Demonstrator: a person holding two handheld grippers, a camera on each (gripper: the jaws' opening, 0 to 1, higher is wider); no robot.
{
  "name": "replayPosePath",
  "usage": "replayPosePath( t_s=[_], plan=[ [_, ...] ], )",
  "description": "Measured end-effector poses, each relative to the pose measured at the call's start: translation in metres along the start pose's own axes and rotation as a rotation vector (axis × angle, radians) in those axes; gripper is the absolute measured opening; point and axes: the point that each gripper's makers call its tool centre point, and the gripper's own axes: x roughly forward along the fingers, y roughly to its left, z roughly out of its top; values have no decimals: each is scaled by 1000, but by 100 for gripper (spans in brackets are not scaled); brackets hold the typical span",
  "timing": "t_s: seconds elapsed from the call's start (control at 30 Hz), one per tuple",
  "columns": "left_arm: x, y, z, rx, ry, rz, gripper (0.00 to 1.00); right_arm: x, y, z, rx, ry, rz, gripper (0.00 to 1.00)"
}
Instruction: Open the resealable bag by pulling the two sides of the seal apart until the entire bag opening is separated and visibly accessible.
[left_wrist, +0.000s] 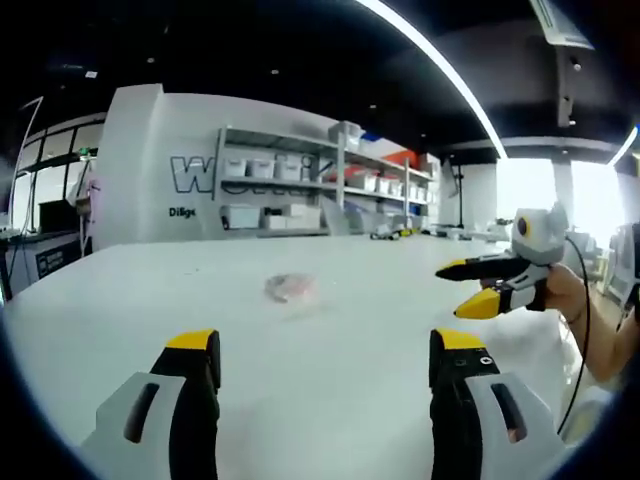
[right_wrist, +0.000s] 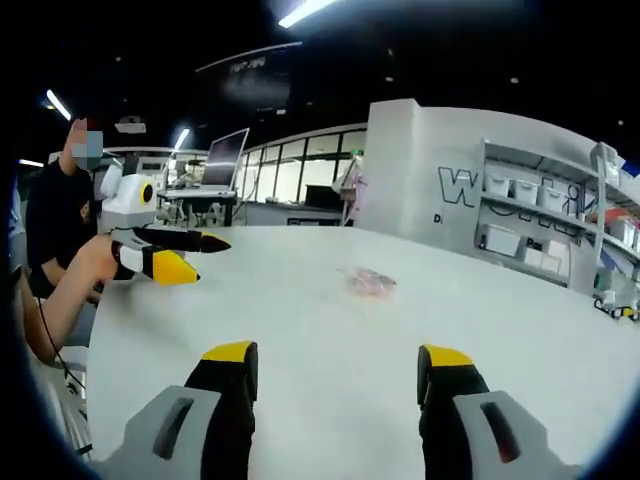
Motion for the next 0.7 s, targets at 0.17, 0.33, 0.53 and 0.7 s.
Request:
replayPosePath(
  t_s=[0.17,0.33,0.53,0.7],
  plan=[
    [1,-2,0,0,-2,-8,86,0,1,2,1,-7,0,66],
    [1,-4,0,7,1,-11,88,-1,1,1,3,-5,-5,68],
    [-1,-3,1,11,-4,-8,89,-2,0,3,8,-19,-14,76],
    [-2,-7,3,-6,-16,-37,91,0,4,0,15,-15,3,83]
  ],
)
